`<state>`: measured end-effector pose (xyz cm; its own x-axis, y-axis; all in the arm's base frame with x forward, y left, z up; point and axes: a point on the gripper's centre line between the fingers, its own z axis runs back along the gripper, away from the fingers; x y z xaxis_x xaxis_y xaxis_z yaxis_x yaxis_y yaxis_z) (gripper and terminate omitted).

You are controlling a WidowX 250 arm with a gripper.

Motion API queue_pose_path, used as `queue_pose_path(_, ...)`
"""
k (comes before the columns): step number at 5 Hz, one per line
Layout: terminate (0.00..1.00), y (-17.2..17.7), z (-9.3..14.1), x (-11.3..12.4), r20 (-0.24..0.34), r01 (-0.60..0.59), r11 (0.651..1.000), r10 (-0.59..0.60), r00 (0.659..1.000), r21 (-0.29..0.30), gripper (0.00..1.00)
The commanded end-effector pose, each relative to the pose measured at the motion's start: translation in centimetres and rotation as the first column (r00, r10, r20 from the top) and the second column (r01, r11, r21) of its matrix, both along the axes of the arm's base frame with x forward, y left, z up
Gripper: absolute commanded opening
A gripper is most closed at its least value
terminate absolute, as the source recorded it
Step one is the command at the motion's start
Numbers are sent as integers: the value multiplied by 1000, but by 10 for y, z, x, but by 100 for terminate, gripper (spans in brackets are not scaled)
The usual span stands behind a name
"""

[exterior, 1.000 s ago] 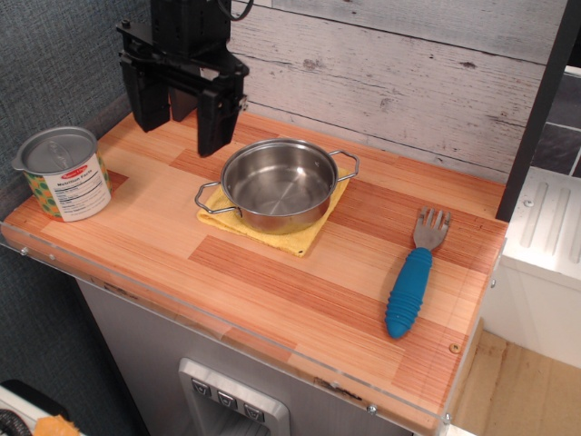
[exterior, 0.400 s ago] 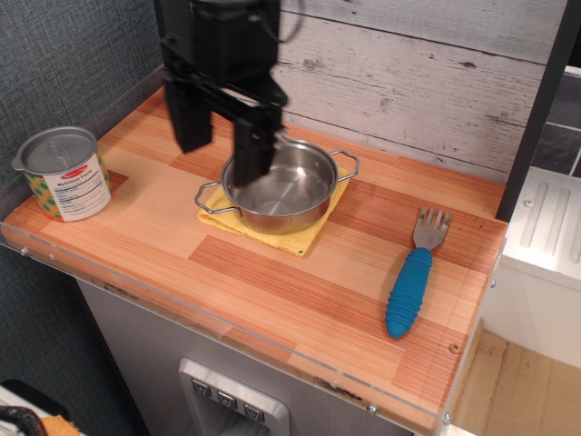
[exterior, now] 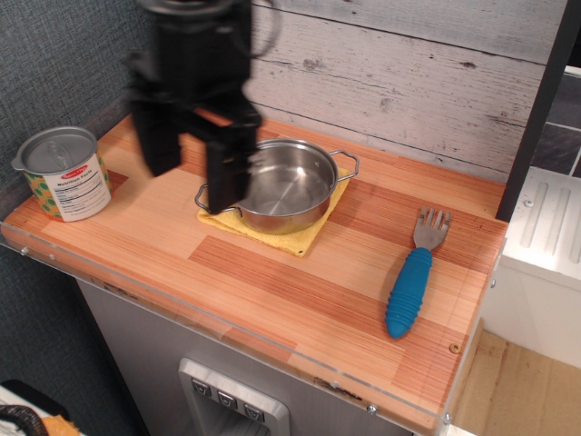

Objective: Place the pot on top of the napkin.

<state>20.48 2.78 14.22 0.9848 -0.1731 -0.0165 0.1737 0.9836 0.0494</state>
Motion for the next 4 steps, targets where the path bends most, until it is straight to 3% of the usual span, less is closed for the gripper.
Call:
queue_pose_path(1,0,-14,32,-45,7,-61,998,61,998,-2,100)
queue_pose_path(2,0,-12,38,-61,-9,-154,988,154,988,25,100)
queue_pose_path(3,0,-12,38,-61,-9,-154,988,154,988,25,100)
queue_pose_path(4,100,-12,38,-61,-9,-154,988,154,988,25,100)
